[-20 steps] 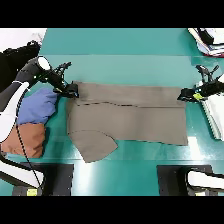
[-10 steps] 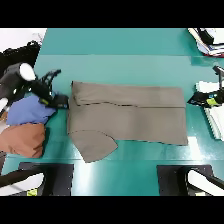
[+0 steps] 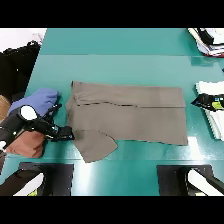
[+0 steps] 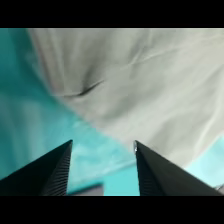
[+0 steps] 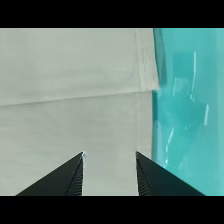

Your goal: Fold the shirts.

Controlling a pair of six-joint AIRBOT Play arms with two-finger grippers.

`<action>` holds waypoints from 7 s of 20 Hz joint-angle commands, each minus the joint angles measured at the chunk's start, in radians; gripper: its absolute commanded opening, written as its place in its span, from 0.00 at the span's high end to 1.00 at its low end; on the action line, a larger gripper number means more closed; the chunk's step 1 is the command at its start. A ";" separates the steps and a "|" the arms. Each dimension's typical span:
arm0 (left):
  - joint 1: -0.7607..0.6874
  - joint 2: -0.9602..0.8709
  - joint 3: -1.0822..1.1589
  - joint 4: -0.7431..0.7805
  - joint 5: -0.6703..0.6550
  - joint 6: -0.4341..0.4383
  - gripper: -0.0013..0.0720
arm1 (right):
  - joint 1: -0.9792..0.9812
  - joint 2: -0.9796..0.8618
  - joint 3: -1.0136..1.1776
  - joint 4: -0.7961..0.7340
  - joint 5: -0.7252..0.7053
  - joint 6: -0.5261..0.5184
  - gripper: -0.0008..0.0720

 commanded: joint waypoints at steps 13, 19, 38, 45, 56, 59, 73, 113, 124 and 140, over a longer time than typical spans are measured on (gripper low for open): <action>-0.130 0.015 -0.032 -0.098 0.132 -0.001 0.95 | -0.042 0.003 -0.003 0.015 0.129 -0.032 0.46; -0.130 0.015 0.109 -0.111 0.113 0.031 0.95 | -0.245 0.055 -0.239 -0.139 0.252 -0.032 0.21; -0.130 0.200 0.118 -0.039 -0.024 -0.026 0.95 | -0.150 0.183 -0.369 -0.097 0.274 -0.058 0.97; -0.130 0.335 0.192 -0.037 -0.185 -0.081 0.95 | -0.105 0.329 -0.168 -0.164 0.391 -0.019 0.97; -0.025 -0.197 0.463 0.073 0.344 -0.022 0.95 | 0.109 -0.317 0.295 -0.135 0.233 0.003 0.97; -0.019 -0.296 0.509 0.055 0.440 -0.022 0.95 | 0.106 -0.445 0.411 -0.003 0.236 0.003 0.96; -0.020 -0.353 0.614 -0.062 0.284 0.031 0.95 | -0.129 -0.588 0.516 0.141 0.329 -0.081 0.20; -0.443 -0.831 1.000 -0.147 0.367 0.055 0.95 | 0.615 -0.378 0.760 0.497 0.188 -0.029 0.97; 0.055 -0.338 1.000 0.164 0.204 0.057 0.95 | 1.071 -0.625 0.761 0.496 -0.247 -0.171 0.76; 0.135 -0.289 0.999 0.153 0.069 0.057 0.95 | 0.646 -0.537 0.371 0.290 -0.055 -0.085 0.22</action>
